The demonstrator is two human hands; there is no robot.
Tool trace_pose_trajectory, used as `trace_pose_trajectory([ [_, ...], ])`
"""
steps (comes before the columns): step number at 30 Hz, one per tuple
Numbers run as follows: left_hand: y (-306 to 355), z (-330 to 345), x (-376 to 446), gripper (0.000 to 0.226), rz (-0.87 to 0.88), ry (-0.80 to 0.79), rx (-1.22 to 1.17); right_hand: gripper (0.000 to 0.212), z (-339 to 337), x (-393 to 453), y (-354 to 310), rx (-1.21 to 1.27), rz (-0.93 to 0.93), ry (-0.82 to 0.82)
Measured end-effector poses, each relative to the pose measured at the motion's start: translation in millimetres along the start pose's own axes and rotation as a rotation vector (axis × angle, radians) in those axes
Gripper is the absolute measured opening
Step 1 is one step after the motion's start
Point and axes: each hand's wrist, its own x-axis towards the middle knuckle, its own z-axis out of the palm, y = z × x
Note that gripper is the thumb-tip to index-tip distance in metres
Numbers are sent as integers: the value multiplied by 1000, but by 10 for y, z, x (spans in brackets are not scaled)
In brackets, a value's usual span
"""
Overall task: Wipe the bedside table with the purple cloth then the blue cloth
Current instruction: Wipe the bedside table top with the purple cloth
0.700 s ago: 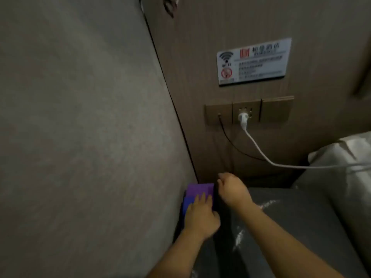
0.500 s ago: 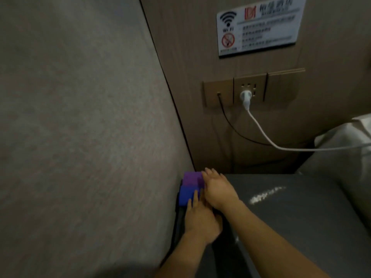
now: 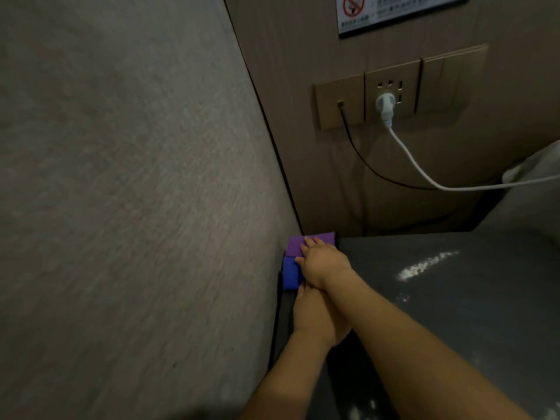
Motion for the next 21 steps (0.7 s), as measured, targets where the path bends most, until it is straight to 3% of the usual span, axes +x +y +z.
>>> trace_pose_trajectory([
  [4, 11, -53, 4, 35, 34, 13, 28, 47, -52, -54, 48, -180, -79, -72],
  [10, 16, -74, 20, 63, 7, -26, -94, 46, -78, -233, 283, -235, -43, -61],
  [21, -7, -21, 48, 74, -31, -8, -121, 46, -42, -312, 419, -184, -56, 1],
])
